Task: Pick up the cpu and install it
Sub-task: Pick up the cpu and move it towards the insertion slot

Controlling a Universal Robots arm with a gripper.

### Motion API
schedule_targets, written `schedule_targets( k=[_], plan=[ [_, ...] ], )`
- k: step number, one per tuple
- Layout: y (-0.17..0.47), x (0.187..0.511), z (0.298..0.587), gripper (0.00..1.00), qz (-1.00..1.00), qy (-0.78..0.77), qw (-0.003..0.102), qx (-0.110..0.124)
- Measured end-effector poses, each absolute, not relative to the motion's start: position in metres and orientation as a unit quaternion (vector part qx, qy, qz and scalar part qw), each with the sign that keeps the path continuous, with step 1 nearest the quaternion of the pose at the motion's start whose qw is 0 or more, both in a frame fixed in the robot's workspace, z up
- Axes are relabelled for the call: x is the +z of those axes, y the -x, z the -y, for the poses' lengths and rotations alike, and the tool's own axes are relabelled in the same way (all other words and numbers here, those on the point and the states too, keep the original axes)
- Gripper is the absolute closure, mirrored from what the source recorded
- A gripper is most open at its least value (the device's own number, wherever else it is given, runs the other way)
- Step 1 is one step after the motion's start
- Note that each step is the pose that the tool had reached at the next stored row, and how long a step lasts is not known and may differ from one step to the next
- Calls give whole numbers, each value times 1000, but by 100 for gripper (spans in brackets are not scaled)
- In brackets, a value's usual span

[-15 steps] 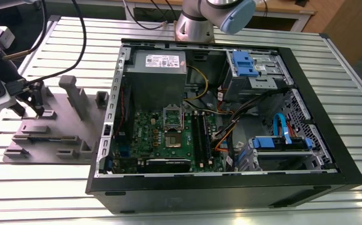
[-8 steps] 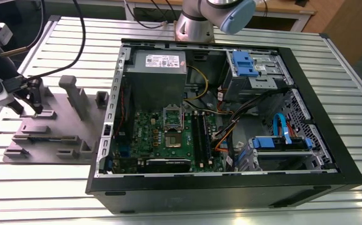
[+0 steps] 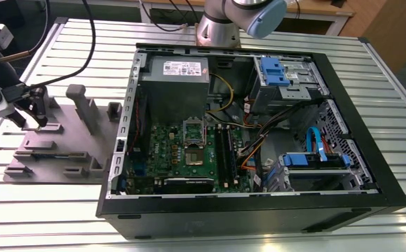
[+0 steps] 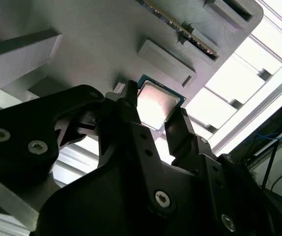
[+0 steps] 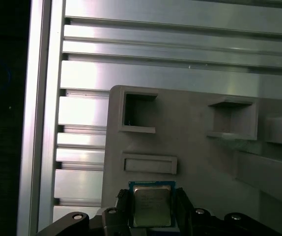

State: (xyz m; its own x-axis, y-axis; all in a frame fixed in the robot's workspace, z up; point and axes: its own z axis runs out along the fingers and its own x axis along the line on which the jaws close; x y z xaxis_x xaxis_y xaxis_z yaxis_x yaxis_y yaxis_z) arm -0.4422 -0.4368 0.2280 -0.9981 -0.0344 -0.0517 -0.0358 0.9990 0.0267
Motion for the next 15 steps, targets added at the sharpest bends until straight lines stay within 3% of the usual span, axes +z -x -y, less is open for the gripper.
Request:
schedule_targets(
  k=[15],
  plan=[
    [442,245,437,53,-999,18,26,14]
  ],
)
